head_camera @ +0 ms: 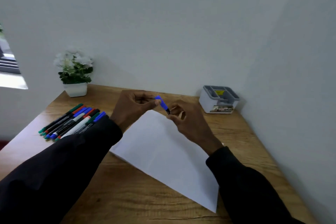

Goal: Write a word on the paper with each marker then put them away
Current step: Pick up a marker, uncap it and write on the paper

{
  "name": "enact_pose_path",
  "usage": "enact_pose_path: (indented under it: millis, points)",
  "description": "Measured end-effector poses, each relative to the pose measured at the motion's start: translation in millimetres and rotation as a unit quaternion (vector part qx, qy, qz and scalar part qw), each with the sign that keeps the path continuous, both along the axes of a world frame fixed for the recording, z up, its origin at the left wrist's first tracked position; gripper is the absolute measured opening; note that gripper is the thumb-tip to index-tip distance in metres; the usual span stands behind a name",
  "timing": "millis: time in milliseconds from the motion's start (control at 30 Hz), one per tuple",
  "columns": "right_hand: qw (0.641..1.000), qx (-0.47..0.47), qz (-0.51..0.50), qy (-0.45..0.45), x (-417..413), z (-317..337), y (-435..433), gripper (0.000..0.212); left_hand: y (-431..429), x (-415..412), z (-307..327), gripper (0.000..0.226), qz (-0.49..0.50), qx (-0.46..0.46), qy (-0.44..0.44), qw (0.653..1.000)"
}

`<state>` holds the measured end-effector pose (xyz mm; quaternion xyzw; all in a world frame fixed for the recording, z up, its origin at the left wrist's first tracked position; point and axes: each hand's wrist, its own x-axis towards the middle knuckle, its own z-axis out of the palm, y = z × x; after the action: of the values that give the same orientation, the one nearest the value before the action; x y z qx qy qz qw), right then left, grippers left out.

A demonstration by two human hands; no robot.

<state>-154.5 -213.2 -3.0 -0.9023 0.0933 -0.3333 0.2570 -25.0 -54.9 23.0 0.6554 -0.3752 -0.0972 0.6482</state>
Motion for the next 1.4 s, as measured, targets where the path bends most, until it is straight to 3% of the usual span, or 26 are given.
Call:
enact_pose_path:
  millis: [200, 400, 633, 833, 967, 1133, 1300, 1400]
  points:
    - [0.993, 0.07, -0.088, -0.039, -6.6, 4.5, -47.4, 0.068, -22.5, 0.6, 7.0, 0.019, -0.047, -0.009, 0.027, 0.998]
    - [0.976, 0.082, -0.17, -0.113, -10.3, 37.2, -123.6, 0.086, -30.0, 17.8, 3.0, 0.017, -0.043, 0.015, 0.052, 0.998]
    - [0.971, 0.072, -0.204, -0.103, 5.0, 53.6, -183.3, 0.074, -17.8, 41.2, -7.6, 0.019, -0.002, 0.052, 0.04, 0.998]
    - [0.971, 0.064, -0.229, 0.002, 21.7, 36.2, -200.8, 0.053, 3.2, 55.9, -16.3, 0.016, 0.025, 0.071, 0.054, 0.996]
    - [0.966, 0.068, -0.246, 0.025, 26.1, 25.9, -210.3, 0.049, 15.3, 62.8, -19.3, 0.014, 0.039, 0.061, 0.051, 0.996]
    - [0.96, 0.041, -0.279, 0.003, 20.9, 32.9, -206.6, 0.052, 30.1, 70.2, -22.9, 0.018, 0.049, 0.063, 0.056, 0.995]
    - [0.963, -0.033, -0.261, -0.053, 28.4, 45.2, -175.5, 0.018, 55.3, 73.2, -19.2, 0.016, 0.072, 0.073, 0.009, 0.995]
    - [0.981, -0.007, -0.184, -0.058, 35.4, 45.7, -133.8, 0.008, 76.2, 72.5, -18.5, 0.017, 0.094, 0.081, -0.009, 0.992]
